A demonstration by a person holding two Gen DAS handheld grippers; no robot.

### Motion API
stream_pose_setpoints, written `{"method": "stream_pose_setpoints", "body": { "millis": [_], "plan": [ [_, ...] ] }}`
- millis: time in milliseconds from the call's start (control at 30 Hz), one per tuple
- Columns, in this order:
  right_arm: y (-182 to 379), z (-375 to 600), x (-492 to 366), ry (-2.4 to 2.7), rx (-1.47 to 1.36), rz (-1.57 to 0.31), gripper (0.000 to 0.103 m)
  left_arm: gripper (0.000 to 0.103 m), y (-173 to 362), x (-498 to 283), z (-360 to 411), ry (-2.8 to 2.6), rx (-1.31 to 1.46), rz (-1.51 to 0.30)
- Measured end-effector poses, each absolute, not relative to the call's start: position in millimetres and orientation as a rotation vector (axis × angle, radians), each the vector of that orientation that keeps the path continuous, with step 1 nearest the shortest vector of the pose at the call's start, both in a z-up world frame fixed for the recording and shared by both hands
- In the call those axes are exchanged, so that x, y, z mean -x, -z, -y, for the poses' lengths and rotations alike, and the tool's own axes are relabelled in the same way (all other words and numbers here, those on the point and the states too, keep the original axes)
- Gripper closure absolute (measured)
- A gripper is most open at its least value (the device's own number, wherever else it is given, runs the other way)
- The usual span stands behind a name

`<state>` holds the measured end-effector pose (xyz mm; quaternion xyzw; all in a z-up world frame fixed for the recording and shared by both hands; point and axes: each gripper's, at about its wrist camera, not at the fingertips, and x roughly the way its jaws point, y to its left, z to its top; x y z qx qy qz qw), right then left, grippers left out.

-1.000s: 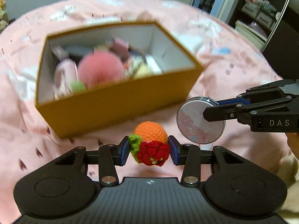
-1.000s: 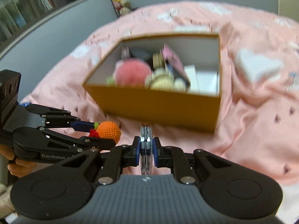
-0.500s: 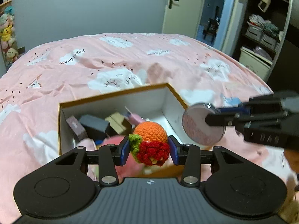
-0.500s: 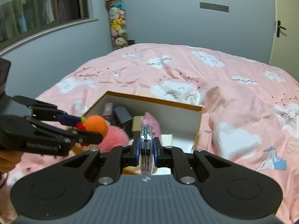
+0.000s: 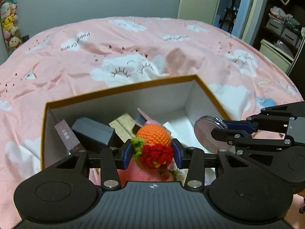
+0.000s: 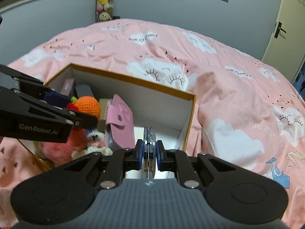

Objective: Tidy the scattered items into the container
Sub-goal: 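Carry the mirror and crocheted fruit over the box and release them inside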

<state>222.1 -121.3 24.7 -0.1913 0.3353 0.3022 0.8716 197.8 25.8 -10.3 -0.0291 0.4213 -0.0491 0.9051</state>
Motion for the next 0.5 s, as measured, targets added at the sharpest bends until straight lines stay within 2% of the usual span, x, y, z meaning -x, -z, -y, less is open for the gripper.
{"method": "stream_pose_setpoints", "body": {
  "millis": [500],
  "plan": [
    [12,101,-224,-0.573,0.578,-0.766,0.088,0.048,31,-203,-31,0.055,0.108,-0.924]
  ]
}}
